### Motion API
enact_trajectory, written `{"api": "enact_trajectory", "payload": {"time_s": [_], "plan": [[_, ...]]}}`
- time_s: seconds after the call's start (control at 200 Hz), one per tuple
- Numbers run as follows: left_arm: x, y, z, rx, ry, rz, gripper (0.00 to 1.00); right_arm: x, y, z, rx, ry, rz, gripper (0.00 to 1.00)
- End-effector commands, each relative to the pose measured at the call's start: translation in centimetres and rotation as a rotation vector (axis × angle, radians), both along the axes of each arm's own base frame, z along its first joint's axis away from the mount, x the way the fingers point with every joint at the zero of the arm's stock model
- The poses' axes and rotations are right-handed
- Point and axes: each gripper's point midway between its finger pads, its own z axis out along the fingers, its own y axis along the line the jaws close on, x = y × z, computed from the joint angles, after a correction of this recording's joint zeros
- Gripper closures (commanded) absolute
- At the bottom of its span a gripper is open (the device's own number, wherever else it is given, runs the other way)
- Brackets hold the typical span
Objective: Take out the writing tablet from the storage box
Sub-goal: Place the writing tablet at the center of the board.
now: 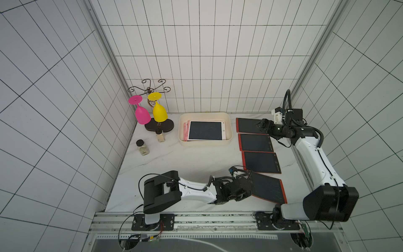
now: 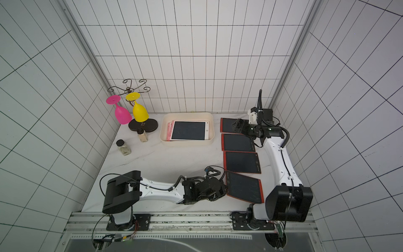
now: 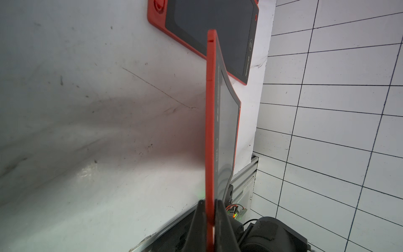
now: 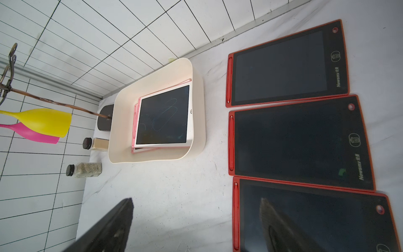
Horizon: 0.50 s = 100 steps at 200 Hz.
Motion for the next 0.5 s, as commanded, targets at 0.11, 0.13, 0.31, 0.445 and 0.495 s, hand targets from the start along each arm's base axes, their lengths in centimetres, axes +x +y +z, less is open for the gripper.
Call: {"api": "enact_trajectory", "payload": {"time_s": [0.11,0.13,0.31,0.445,0.495], "plan": [[-0.7,1.0,-4.3,0.130,0.043,0.014,0.91,-1.0,0.2,-0.6,0.021,0.004,0.016,0.08],[-0.7,1.0,-4.5,0.133,0.045,0.014,0.91,-1.0,0.2,-0.6,0.021,0.004,0.016,0.08],[-0.7,1.0,-5.2,0.144,0.048,0.019,0.87,-1.1,0.2,-0.5,0.020,-0.001,0.018,0.08],[-0.7,0.9,-5.2,0.144,0.047,0.021,0.85,-1.2,0.3,-0.5,0.023,-0.002,0.021,0.08],[-0.7,0.9,-5.3,0.146,0.047,0.021,0.85,-1.1,0.3,-0.5,0.025,-0.003,0.023,0.08]]}}
